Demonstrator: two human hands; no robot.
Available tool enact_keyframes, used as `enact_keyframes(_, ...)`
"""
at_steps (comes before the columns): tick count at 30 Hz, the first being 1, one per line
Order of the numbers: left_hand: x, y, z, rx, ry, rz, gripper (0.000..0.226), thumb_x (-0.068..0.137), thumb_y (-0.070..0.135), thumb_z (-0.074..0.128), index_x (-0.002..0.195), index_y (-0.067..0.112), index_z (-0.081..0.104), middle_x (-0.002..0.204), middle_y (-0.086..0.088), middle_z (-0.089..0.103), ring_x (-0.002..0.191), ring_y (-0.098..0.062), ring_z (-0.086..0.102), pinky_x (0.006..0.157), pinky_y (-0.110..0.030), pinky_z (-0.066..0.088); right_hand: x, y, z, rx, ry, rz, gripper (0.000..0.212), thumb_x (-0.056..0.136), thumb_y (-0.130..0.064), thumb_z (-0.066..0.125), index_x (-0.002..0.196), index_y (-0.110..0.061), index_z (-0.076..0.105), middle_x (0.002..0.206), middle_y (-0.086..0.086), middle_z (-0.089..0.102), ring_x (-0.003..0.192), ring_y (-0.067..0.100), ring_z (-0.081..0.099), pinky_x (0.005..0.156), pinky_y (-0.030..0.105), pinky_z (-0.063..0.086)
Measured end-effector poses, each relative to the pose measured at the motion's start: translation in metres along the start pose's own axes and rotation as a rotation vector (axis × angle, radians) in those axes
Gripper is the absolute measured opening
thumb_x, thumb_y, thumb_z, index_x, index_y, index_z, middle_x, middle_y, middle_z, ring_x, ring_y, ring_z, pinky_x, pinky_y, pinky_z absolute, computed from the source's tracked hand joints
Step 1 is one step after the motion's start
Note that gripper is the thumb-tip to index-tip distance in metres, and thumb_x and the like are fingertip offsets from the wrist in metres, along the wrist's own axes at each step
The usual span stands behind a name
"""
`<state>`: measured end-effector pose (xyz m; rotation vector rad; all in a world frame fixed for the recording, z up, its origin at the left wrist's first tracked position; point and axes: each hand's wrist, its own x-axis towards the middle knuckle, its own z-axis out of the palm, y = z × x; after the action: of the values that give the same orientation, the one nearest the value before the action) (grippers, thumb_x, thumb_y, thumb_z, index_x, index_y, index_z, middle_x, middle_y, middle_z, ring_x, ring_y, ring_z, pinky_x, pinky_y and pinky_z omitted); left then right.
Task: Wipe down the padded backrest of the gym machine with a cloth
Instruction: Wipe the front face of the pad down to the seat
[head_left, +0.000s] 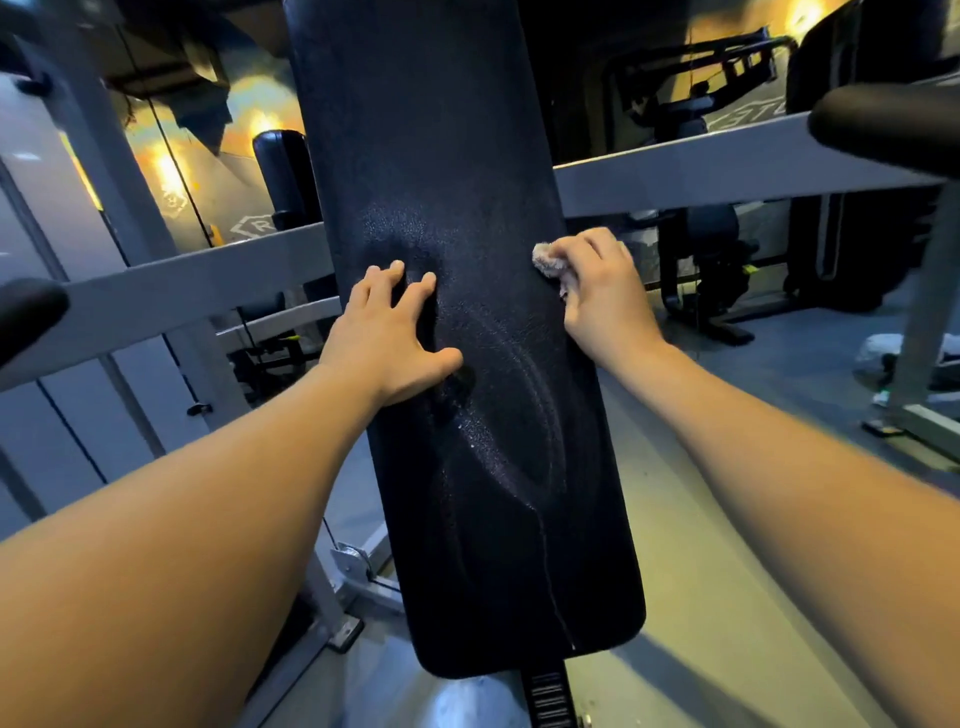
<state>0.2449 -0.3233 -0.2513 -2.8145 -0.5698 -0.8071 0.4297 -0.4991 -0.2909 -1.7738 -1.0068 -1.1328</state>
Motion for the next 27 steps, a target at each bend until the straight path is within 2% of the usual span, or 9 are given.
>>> enact_keyframes(3,-0.001,0.0,0.003,-0.017,0.004,-0.001,0.094,0.079,0.066,0.057,0.158,0.036,0.016,0.167,-0.001,0.004,0.153,-0.024,-0.004,0.121,-0.048,0.02,-0.053,-0.003,-0.001,0.016,-0.03,-0.029,0.036,0.083,0.012,0.058,0.112,-0.009,0.064,0.111,0.011,0.058,0.095,0.034,0.055,0.086,0.034,0.041)
enact_keyframes(9,-0.006,-0.009,-0.005,-0.027,-0.01,0.051,0.092,0.08,0.057,0.062,0.158,0.039,0.016,0.167,0.002,0.004,0.154,-0.02,-0.003,0.118,-0.048,0.027,-0.134,-0.008,-0.019,0.042,-0.194,-0.038,0.04,0.085,0.011,0.062,0.117,-0.013,0.062,0.107,0.008,0.056,0.098,0.033,0.053,0.088,0.033,0.044)
enact_keyframes(13,-0.033,-0.026,-0.002,-0.053,0.037,0.122,0.094,0.081,0.042,0.067,0.159,0.031,0.017,0.167,-0.002,0.005,0.154,-0.02,0.002,0.124,-0.04,0.02,-0.118,-0.011,-0.038,-0.005,-0.319,-0.121,0.038,0.087,0.007,0.062,0.12,-0.013,0.064,0.103,0.007,0.05,0.095,0.031,0.052,0.075,0.047,0.052)
enact_keyframes(16,-0.061,-0.042,0.016,0.012,0.051,0.128,0.107,0.08,0.048,0.074,0.161,0.022,0.009,0.168,-0.007,0.001,0.155,-0.025,0.001,0.125,-0.042,0.017,-0.064,-0.023,-0.04,-0.001,-0.195,-0.137,0.036,0.089,0.003,0.058,0.122,-0.011,0.066,0.103,0.013,0.051,0.094,0.033,0.053,0.077,0.044,0.052)
enact_keyframes(18,-0.073,-0.051,0.027,0.07,-0.01,0.116,0.123,0.075,0.061,0.077,0.161,0.018,0.001,0.168,-0.007,-0.005,0.155,-0.026,-0.002,0.125,-0.045,0.018,-0.027,-0.029,-0.032,-0.001,-0.104,-0.118,0.035,0.091,0.002,0.056,0.121,-0.012,0.066,0.104,0.014,0.052,0.094,0.034,0.052,0.08,0.042,0.051)
enact_keyframes(20,-0.077,-0.056,0.033,0.107,-0.075,0.094,0.136,0.068,0.069,0.077,0.16,0.014,-0.006,0.168,-0.007,-0.012,0.155,-0.026,-0.005,0.125,-0.048,0.016,-0.005,-0.031,-0.018,-0.027,-0.081,-0.103,0.032,0.092,0.003,0.056,0.118,-0.011,0.067,0.104,0.015,0.052,0.095,0.035,0.052,0.081,0.043,0.05)
enact_keyframes(24,-0.073,-0.048,0.042,0.068,-0.088,0.023,0.144,0.062,0.057,0.087,0.159,0.01,-0.008,0.167,-0.006,-0.016,0.155,-0.026,-0.006,0.125,-0.048,0.015,-0.032,-0.037,0.009,-0.045,-0.061,-0.096,0.019,0.094,0.0,0.058,0.111,-0.002,0.066,0.1,0.017,0.055,0.09,0.035,0.054,0.078,0.048,0.052)
enact_keyframes(27,-0.068,-0.041,0.045,0.089,-0.097,-0.021,0.144,0.062,0.049,0.091,0.159,0.008,-0.009,0.167,-0.009,-0.015,0.154,-0.028,-0.007,0.125,-0.048,0.014,-0.079,-0.043,0.007,-0.002,-0.162,-0.292,0.017,0.097,-0.002,0.055,0.11,-0.001,0.066,0.097,0.017,0.055,0.086,0.034,0.053,0.075,0.043,0.051)
